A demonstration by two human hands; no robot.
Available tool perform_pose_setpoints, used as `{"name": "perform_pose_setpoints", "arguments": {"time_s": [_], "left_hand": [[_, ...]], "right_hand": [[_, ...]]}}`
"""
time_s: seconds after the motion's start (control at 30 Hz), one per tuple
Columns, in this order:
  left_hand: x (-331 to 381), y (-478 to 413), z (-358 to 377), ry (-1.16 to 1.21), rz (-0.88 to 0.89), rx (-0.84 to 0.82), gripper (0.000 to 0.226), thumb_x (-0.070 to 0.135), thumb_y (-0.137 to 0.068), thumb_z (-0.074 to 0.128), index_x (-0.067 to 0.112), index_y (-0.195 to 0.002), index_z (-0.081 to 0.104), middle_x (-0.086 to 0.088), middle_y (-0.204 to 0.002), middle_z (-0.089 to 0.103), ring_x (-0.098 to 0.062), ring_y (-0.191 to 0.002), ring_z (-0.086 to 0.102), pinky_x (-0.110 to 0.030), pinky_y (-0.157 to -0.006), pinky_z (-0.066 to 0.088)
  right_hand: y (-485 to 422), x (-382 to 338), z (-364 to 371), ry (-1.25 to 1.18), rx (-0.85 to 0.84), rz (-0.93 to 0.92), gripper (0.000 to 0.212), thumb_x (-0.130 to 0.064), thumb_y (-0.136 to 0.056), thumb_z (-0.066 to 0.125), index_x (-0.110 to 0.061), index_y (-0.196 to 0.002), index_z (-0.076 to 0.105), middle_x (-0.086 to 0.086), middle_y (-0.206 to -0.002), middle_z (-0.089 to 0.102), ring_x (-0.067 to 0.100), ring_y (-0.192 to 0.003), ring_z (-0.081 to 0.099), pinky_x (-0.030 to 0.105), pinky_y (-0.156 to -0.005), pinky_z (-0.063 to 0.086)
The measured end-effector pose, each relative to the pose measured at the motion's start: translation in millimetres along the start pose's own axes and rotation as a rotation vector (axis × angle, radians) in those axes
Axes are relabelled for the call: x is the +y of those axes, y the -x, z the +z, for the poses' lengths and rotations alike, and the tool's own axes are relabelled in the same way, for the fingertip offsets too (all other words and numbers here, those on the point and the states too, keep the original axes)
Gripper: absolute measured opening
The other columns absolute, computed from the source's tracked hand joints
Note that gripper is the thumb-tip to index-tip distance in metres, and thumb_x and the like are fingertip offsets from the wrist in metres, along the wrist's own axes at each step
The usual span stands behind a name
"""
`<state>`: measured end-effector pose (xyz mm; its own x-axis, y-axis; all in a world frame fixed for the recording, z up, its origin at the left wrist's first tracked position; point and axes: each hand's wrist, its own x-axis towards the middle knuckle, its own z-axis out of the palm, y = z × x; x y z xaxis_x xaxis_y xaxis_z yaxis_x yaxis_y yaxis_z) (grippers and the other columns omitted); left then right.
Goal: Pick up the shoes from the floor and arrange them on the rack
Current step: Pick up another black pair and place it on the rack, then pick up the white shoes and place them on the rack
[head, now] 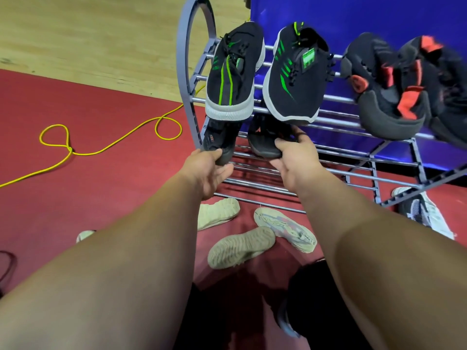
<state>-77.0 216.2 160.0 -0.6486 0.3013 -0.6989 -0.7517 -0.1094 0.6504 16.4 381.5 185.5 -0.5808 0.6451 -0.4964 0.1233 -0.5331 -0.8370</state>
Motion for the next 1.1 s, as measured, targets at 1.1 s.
{"name": "perform_pose_setpoints", "arguments": {"time_s": [1.1], "left_hand": [[-54, 222, 182, -1.45, 0.371, -0.66, 0.013, 0.016, -0.091, 0.065, 0.014, -0.081, 0.058, -0.01, -0.072, 0.057, -0.023, -0.055, 0.053, -0.031, -0.052, 0.045]], "right_hand": [[282, -179, -368, 1.234, 0.38, 0.035, 0.03, -0.016, -0.095, 0.066, -0.014, -0.124, 0.062, 0.008, -0.094, 0.066, 0.026, -0.074, 0.067, 0.03, -0.059, 0.056]]}}
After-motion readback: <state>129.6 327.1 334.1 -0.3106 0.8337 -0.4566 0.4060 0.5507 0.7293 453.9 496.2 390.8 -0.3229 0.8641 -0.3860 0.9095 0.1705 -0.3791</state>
